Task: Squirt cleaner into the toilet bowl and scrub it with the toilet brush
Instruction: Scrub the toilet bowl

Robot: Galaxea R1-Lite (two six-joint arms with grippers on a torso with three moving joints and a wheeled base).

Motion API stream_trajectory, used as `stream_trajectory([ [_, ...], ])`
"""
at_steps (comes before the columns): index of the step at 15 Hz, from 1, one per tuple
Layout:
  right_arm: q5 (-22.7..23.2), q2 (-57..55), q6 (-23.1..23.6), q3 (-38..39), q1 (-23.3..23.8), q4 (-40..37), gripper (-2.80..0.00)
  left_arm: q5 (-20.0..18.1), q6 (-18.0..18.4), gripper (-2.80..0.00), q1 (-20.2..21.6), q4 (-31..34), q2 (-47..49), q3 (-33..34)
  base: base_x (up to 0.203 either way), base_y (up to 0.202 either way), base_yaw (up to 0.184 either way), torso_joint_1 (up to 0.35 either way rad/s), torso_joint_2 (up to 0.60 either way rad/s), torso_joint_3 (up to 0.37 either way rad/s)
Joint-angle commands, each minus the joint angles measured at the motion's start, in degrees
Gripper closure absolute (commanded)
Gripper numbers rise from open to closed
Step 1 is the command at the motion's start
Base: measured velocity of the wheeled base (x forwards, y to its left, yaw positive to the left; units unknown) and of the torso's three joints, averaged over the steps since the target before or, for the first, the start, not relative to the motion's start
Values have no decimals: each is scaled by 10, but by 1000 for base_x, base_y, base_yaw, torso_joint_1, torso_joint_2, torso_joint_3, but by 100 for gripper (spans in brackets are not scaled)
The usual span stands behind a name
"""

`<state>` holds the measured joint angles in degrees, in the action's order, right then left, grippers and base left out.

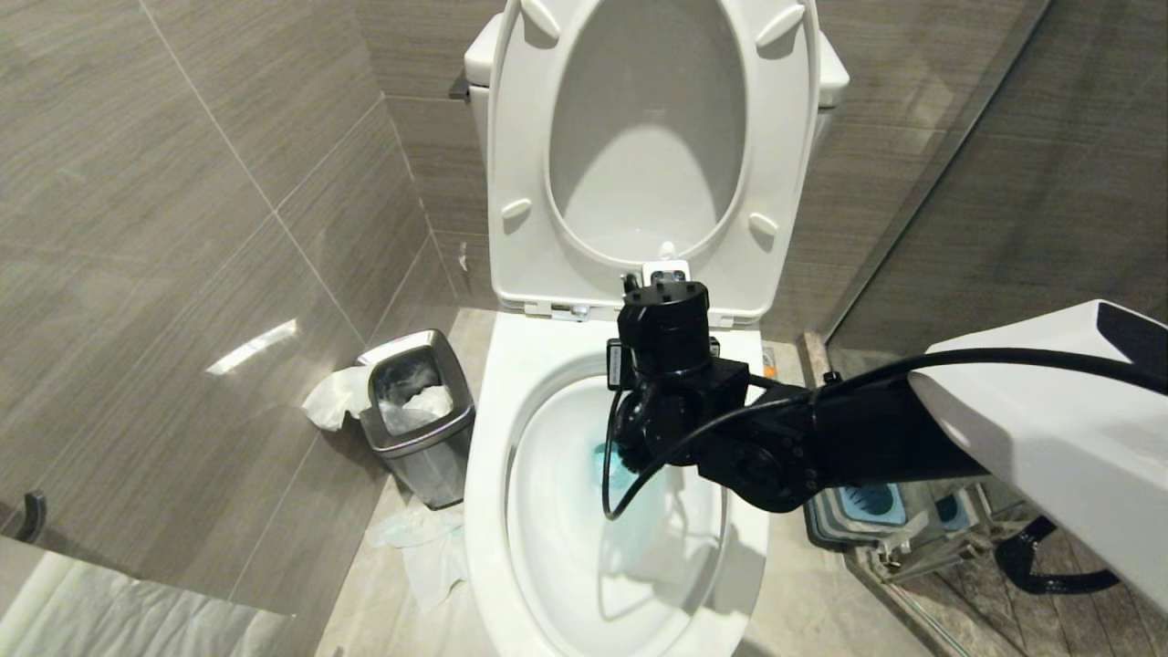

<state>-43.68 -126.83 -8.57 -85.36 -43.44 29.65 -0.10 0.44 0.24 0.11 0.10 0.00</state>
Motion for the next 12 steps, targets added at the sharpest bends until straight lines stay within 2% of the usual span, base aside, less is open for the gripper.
stream_trajectory([
  [1, 1, -38, 3, -39, -2, 0, 0, 0, 0, 0, 0, 0, 1, 0, 0, 0, 0, 0, 0, 0],
  [9, 3, -92, 5, -181, -30, -75, 0, 0, 0, 0, 0, 0, 1, 0, 0, 0, 0, 0, 0, 0],
  [12, 3, -96, 4, -186, -53, -82, 0, 0, 0, 0, 0, 0, 1, 0, 0, 0, 0, 0, 0, 0],
])
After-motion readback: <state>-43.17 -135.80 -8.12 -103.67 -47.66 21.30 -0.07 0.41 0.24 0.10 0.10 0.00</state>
